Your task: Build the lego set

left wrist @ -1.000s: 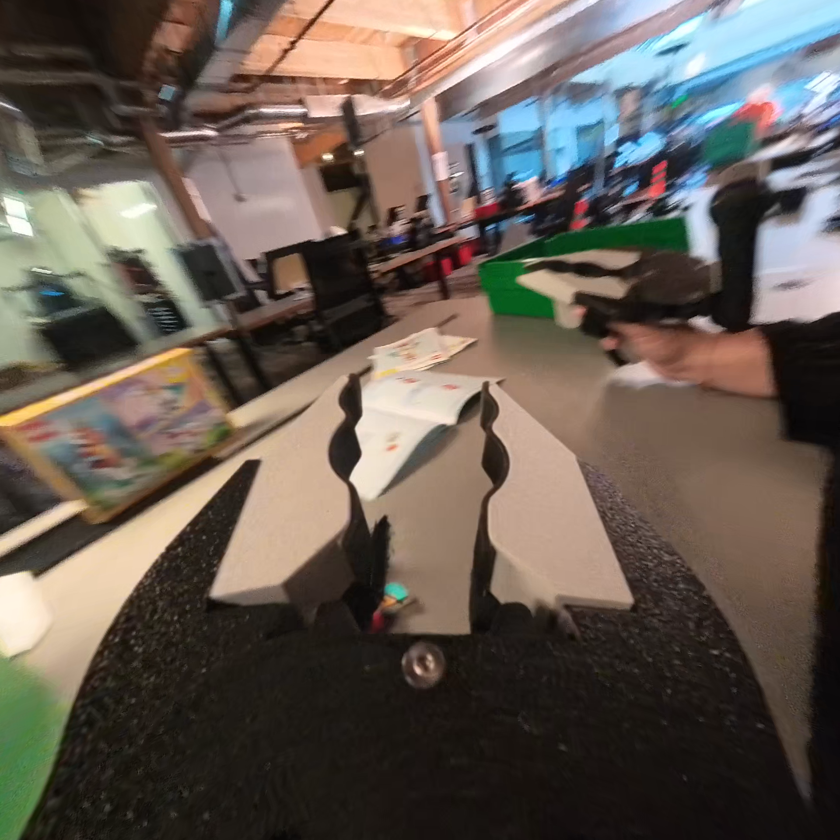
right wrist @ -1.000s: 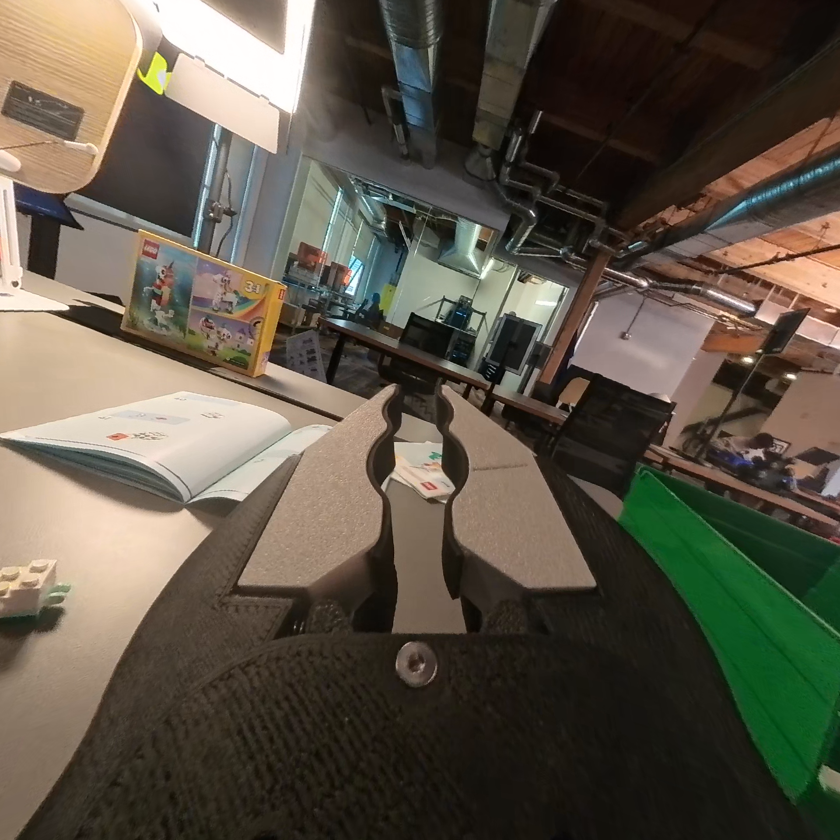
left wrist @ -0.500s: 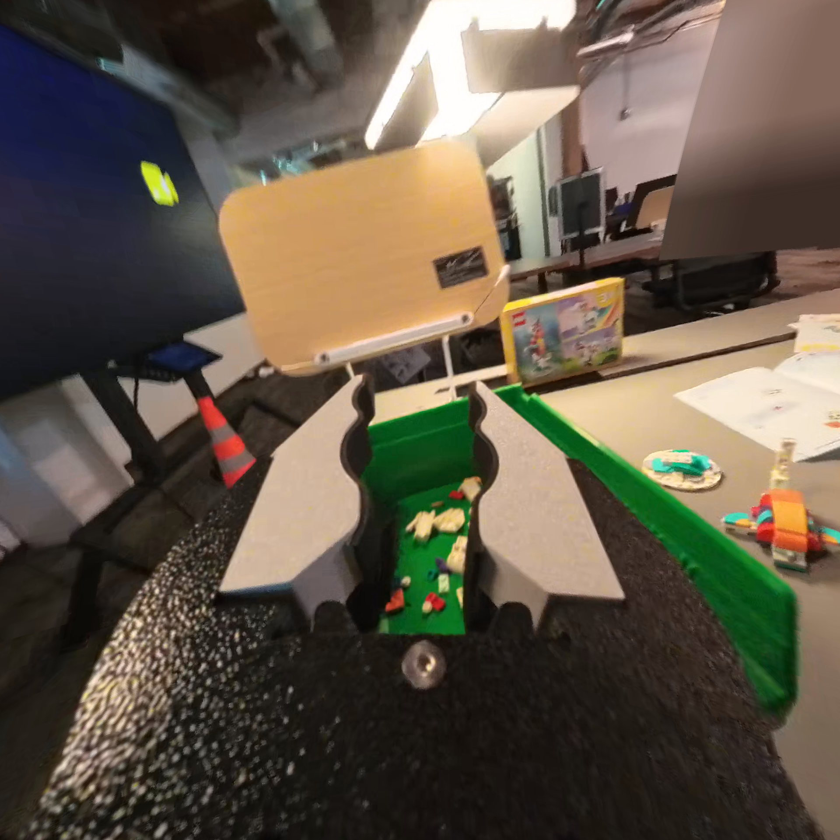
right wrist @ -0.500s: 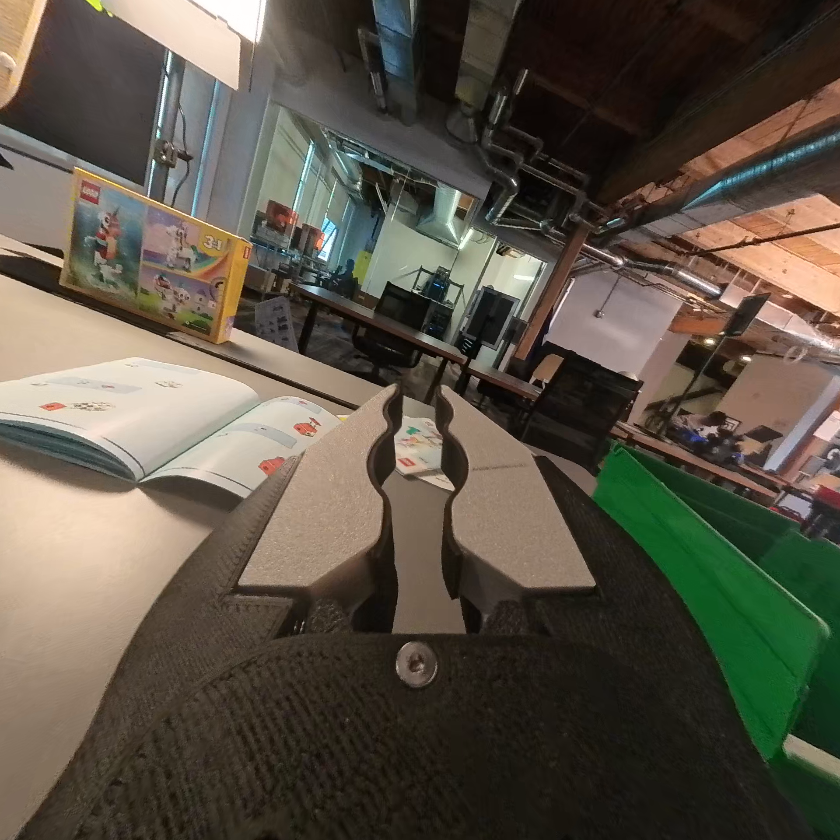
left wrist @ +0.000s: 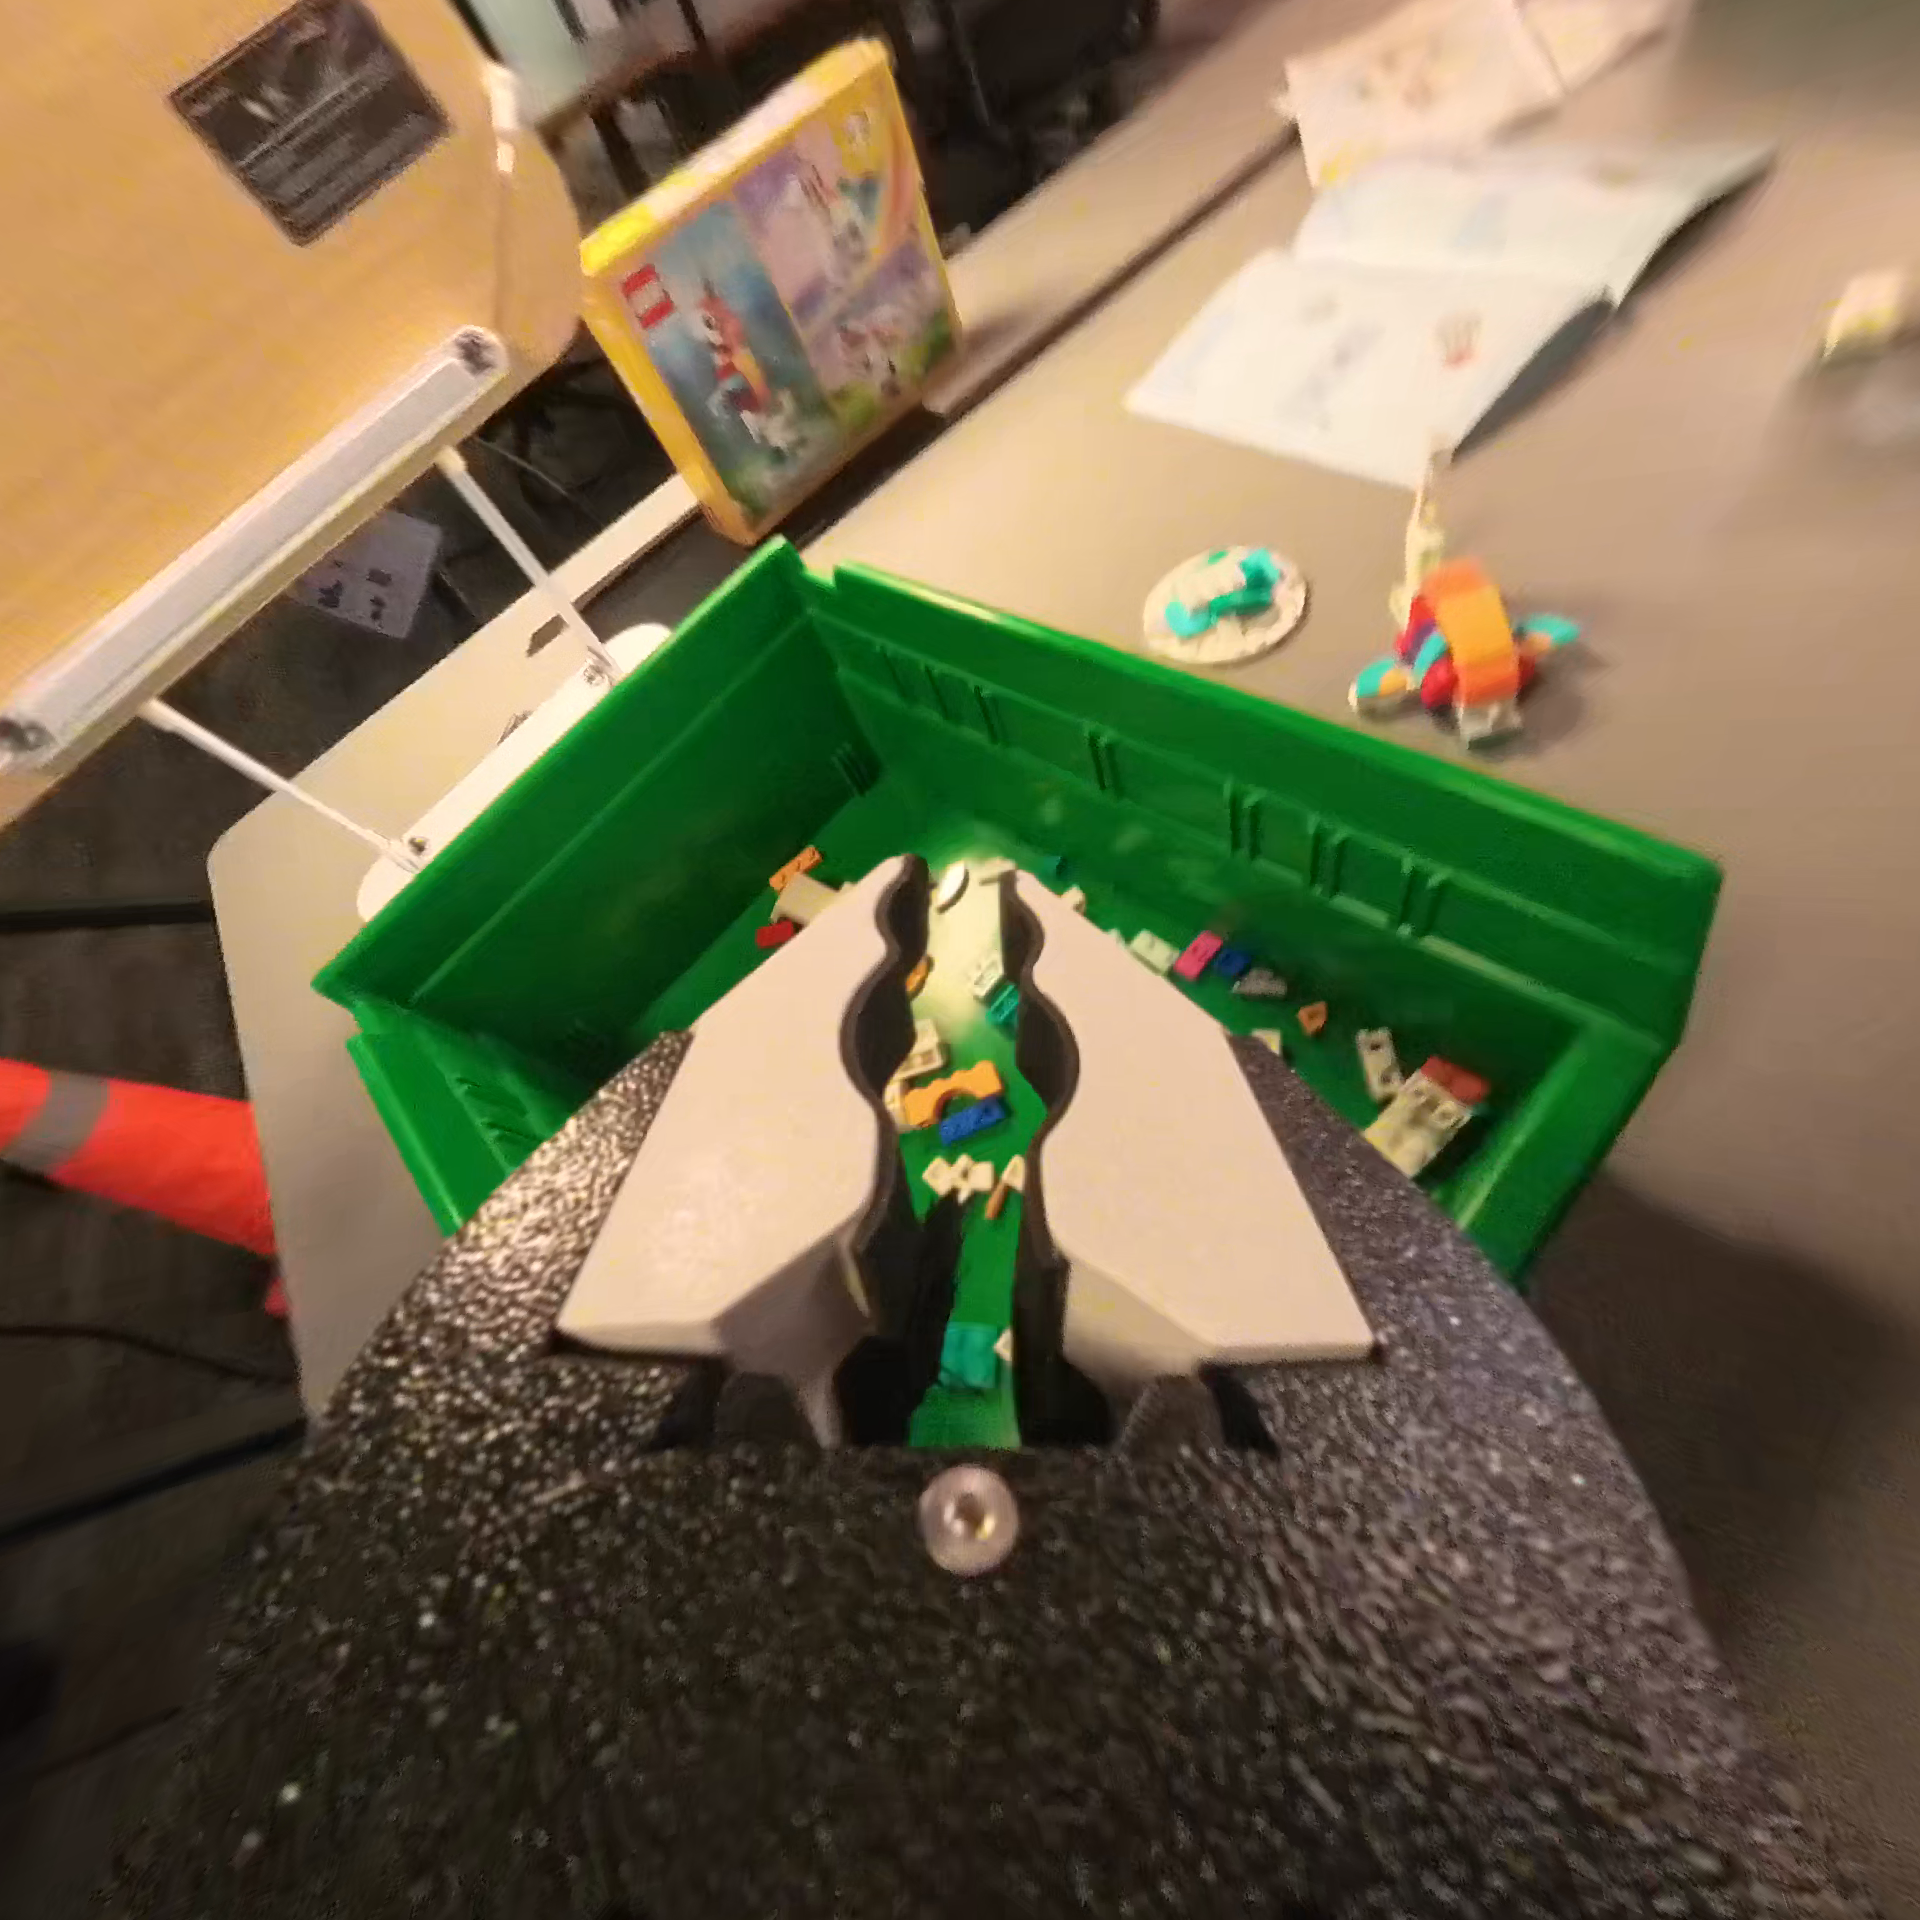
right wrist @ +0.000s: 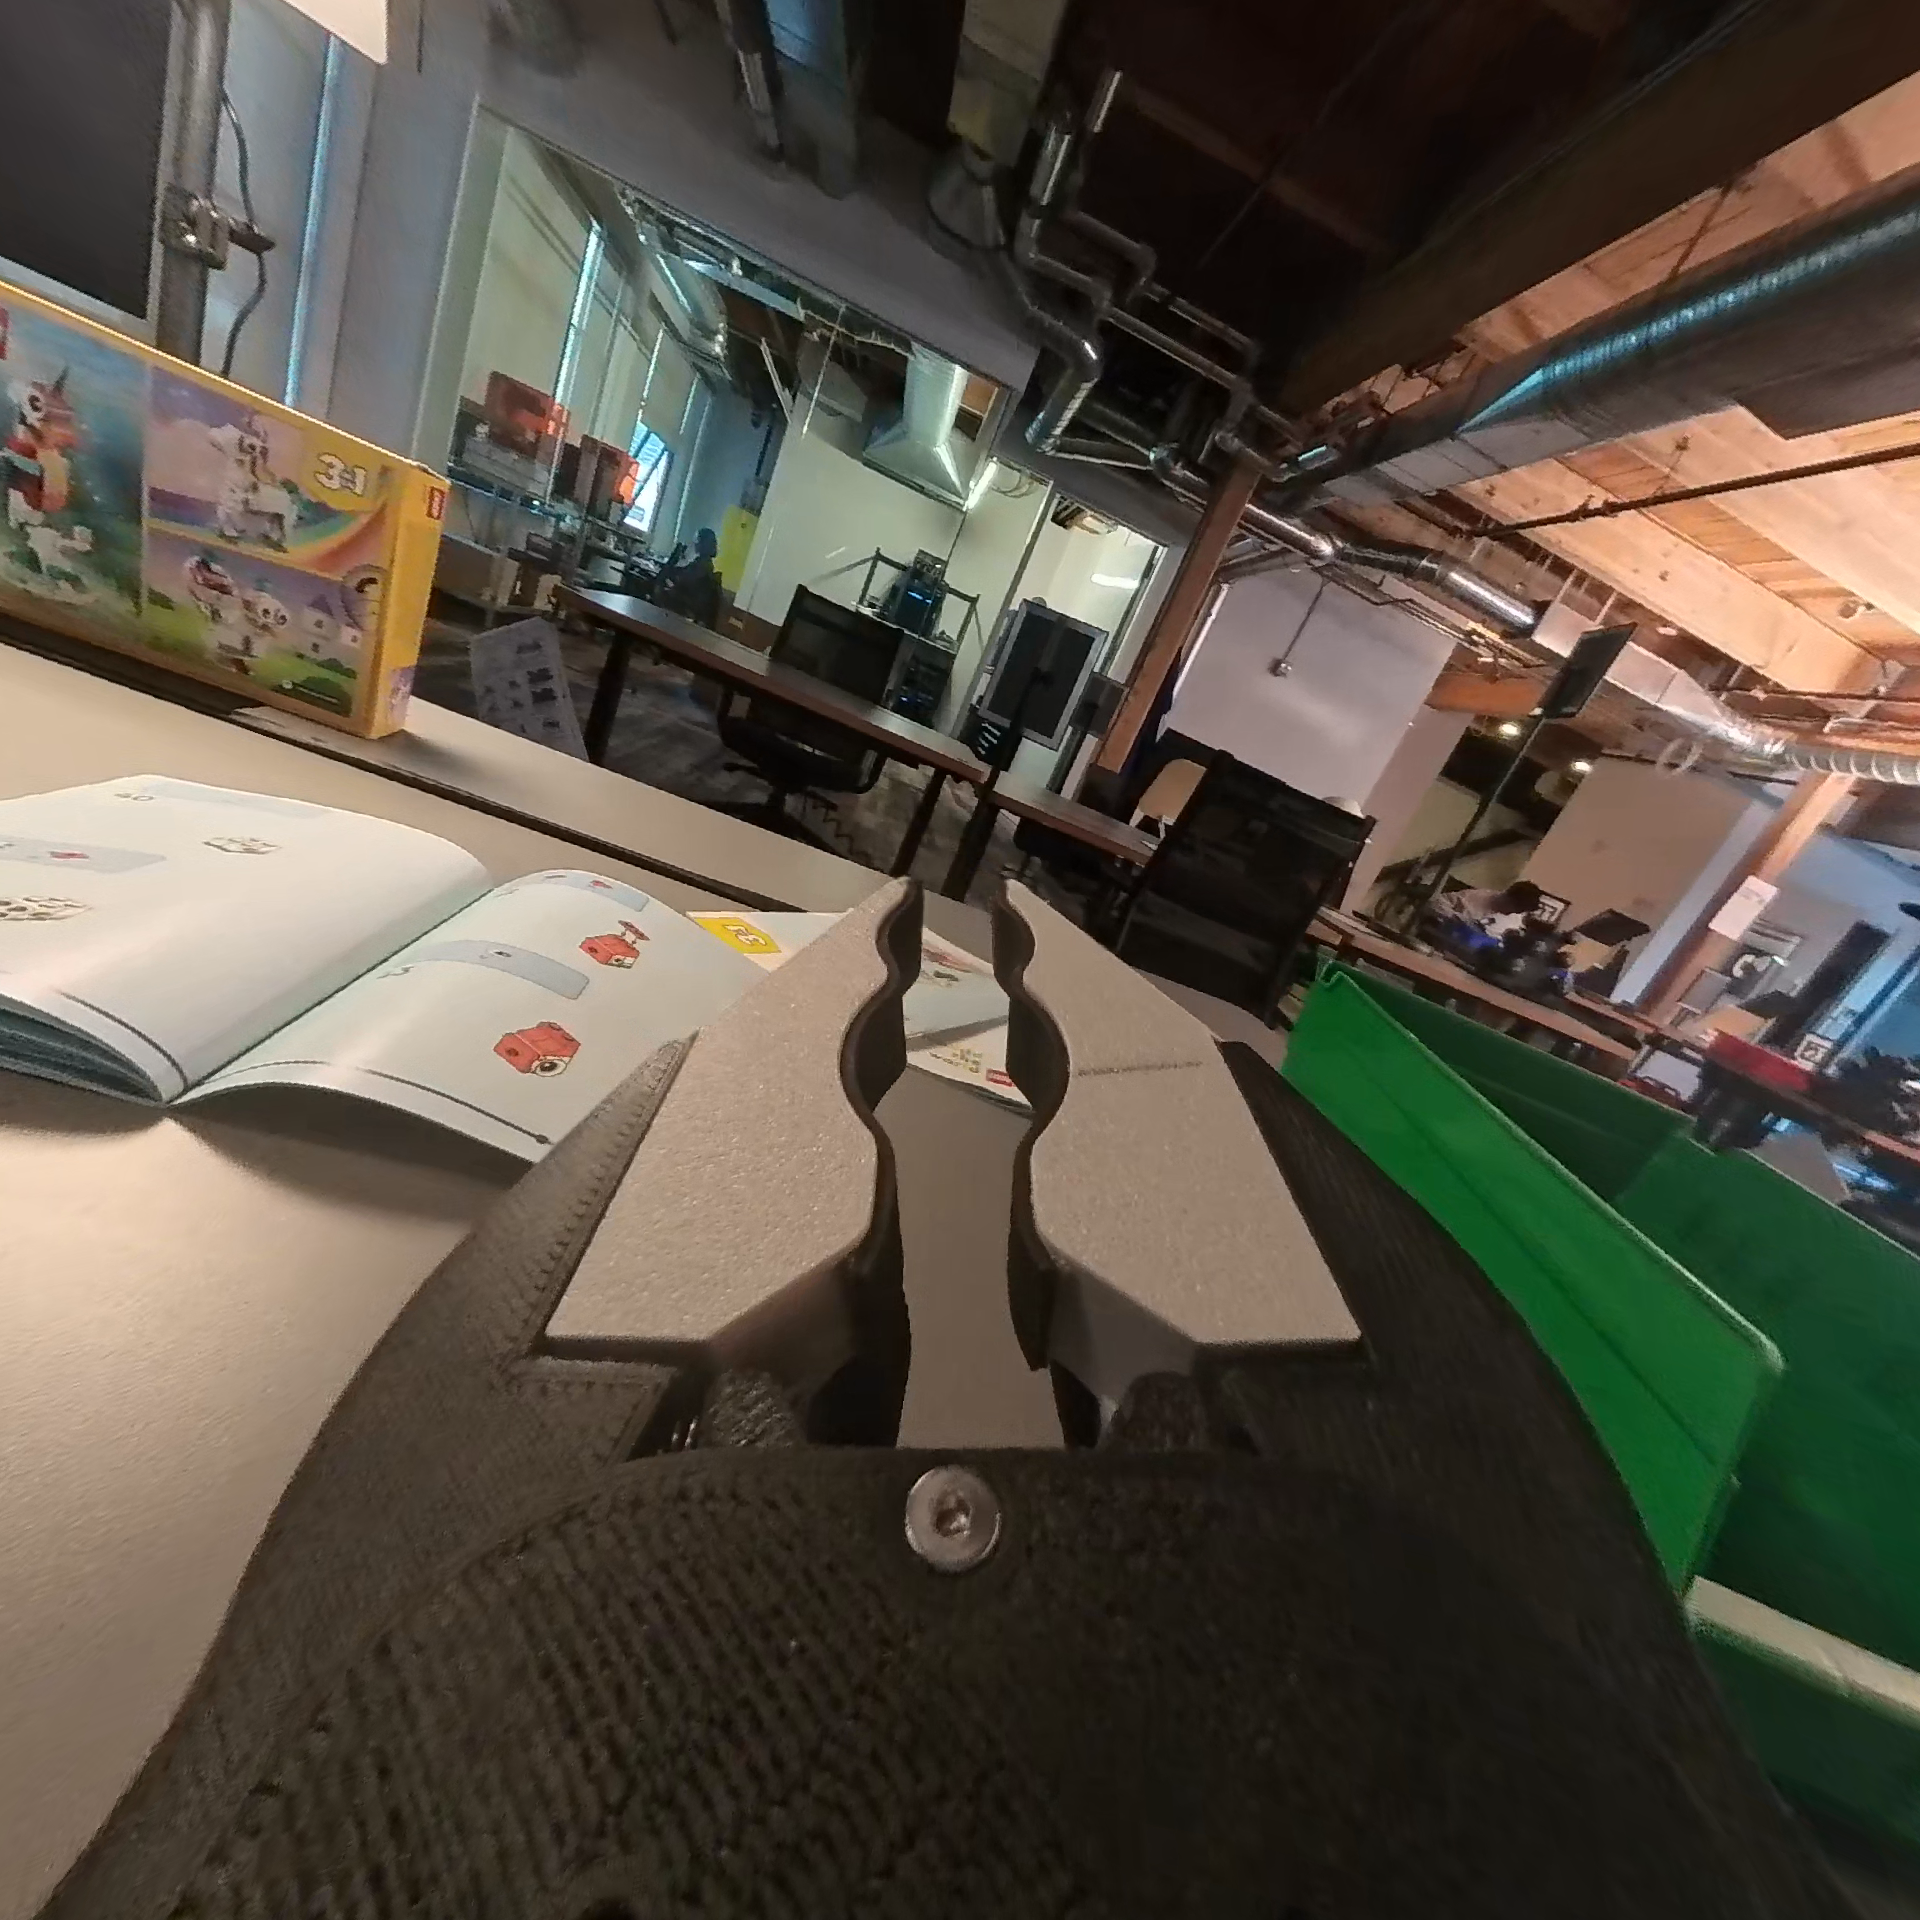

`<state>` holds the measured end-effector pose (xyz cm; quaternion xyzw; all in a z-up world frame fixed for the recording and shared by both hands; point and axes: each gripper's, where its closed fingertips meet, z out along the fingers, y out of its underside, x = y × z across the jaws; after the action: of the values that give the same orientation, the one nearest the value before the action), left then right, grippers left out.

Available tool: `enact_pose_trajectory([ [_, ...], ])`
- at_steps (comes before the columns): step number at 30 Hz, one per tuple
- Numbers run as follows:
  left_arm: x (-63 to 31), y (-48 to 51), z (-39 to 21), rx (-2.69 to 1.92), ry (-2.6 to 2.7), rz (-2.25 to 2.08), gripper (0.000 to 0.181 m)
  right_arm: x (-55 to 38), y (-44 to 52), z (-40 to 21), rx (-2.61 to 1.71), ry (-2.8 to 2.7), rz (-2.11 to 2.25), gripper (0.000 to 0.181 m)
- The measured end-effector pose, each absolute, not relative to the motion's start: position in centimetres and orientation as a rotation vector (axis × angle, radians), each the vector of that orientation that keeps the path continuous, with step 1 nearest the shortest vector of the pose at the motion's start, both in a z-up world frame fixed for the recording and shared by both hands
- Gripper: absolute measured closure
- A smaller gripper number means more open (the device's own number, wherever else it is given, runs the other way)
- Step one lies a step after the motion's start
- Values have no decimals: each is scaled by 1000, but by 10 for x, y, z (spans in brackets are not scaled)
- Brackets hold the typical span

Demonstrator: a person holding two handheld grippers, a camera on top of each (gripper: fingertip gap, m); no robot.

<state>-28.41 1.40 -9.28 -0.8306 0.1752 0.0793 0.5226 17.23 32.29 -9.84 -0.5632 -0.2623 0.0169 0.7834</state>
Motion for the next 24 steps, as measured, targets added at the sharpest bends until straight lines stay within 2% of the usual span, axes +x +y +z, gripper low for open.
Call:
enact_pose_trajectory([
  [4,-269,9,-117,-2125,653,119,170,171,323,-100,-1217,-576,15,171],
  [7,-254,2,-130,-2176,788,1,180,172,325,-100,-1222,-574,8,170],
  [14,-259,-17,-154,-2397,859,-114,177,172,326,-101,-1225,-573,3,171],
  [18,-259,-29,-170,-2538,869,-209,165,171,326,-101,-1224,-580,-1,171],
  [24,-242,-25,-175,-2502,895,-365,160,169,325,-102,-1222,-596,-6,171],
])
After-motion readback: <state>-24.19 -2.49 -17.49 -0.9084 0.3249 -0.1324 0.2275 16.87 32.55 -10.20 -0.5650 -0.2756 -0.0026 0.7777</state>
